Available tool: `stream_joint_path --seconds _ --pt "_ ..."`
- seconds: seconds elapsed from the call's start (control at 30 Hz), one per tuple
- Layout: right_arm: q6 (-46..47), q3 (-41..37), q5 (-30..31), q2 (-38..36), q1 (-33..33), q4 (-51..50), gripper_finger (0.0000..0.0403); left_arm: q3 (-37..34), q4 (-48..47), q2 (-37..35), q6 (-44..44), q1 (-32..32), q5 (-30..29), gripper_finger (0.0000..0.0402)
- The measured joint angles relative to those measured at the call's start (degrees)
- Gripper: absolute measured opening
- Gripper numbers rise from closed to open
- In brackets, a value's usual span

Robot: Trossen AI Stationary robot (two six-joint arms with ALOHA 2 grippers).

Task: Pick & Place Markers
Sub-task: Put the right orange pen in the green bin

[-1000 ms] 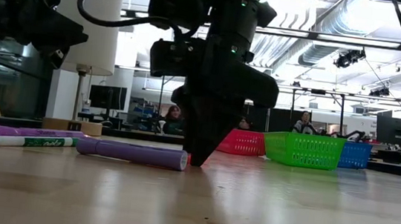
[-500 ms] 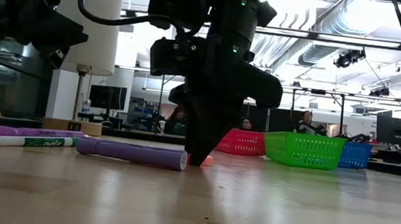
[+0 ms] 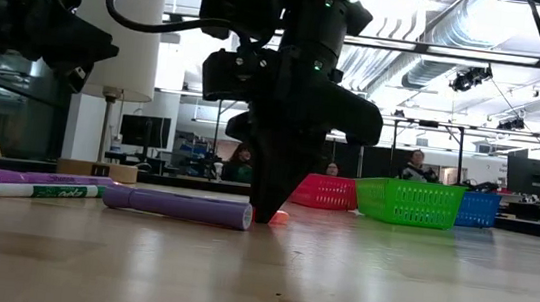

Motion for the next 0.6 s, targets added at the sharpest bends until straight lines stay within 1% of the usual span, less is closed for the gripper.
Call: stream_joint_path --seconds 0.6 --pt "1.11 -0.02 0.07 -0.03 -0.04 -1.02 0.0025 0.00 0.00 0.00 0.01 0.00 0.00 0.0083"
